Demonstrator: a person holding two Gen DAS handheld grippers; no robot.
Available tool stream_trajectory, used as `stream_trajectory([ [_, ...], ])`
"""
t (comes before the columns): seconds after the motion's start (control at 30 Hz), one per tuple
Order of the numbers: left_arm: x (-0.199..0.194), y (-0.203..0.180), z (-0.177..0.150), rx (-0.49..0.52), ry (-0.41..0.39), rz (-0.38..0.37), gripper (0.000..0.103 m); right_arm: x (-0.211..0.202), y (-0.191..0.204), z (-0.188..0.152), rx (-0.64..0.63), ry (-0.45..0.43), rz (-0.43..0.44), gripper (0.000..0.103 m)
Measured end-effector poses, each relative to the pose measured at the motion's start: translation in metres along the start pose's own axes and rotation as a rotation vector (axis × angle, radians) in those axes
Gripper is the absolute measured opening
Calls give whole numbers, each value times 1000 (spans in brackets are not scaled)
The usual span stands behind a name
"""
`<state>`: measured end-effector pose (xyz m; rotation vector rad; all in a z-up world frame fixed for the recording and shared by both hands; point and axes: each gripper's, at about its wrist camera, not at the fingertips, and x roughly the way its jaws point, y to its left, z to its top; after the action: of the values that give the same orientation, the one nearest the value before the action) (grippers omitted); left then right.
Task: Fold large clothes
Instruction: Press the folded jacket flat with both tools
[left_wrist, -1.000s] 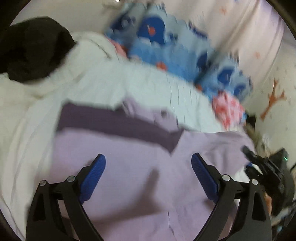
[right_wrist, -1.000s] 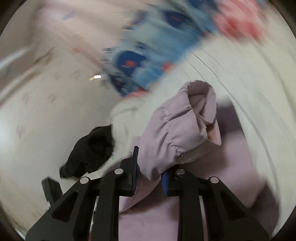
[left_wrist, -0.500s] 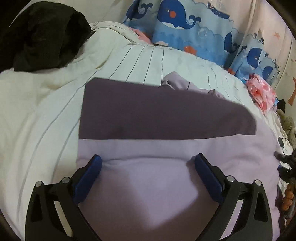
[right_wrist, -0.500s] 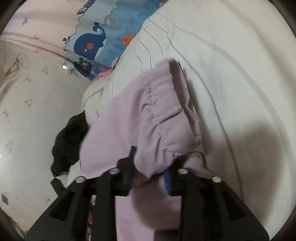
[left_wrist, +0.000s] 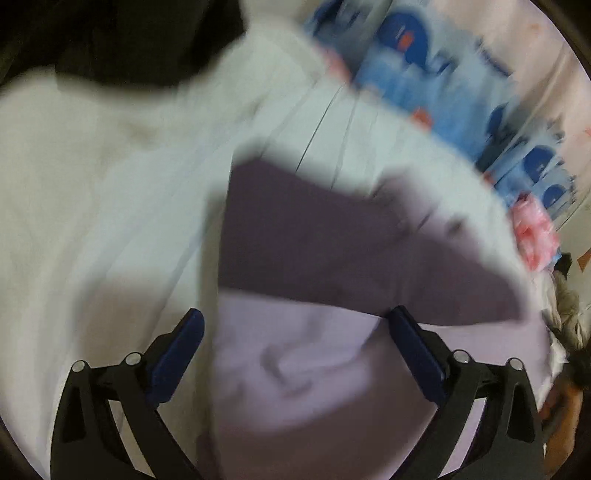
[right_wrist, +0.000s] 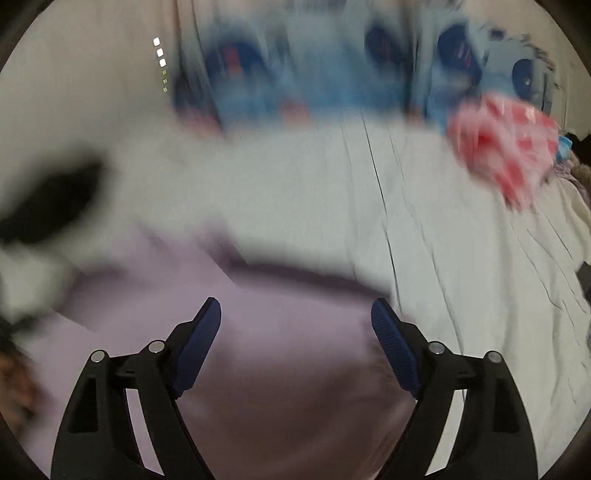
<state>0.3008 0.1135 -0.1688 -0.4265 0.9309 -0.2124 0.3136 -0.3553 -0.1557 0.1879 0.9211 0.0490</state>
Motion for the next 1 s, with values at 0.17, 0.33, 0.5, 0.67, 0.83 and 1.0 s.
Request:
stream_trajectory([
  [0.17, -23, -2, 4, -43, -34, -13, 97, -6, -30, 1, 187, 33, 45, 86],
  [0.33, -59, -40, 12, 71, -174, -7, 97, -62, 1, 27, 97, -165, 88, 87],
  [0.5, -3, -42, -7, 219, -67, 139, 98, 23, -40, 16, 211, 31, 102, 94],
  [0.67, -6, -15, -2, 78, -9, 51, 98, -7, -62, 5, 259, 74, 88, 93],
  [0.83, -44, -38, 4, 106, -126, 85, 97, -96, -44, 17, 146, -186, -17, 91],
  [1.0, -40, -54, 13, 197, -201, 222, 97, -69, -5, 53, 10, -200, 91, 95],
])
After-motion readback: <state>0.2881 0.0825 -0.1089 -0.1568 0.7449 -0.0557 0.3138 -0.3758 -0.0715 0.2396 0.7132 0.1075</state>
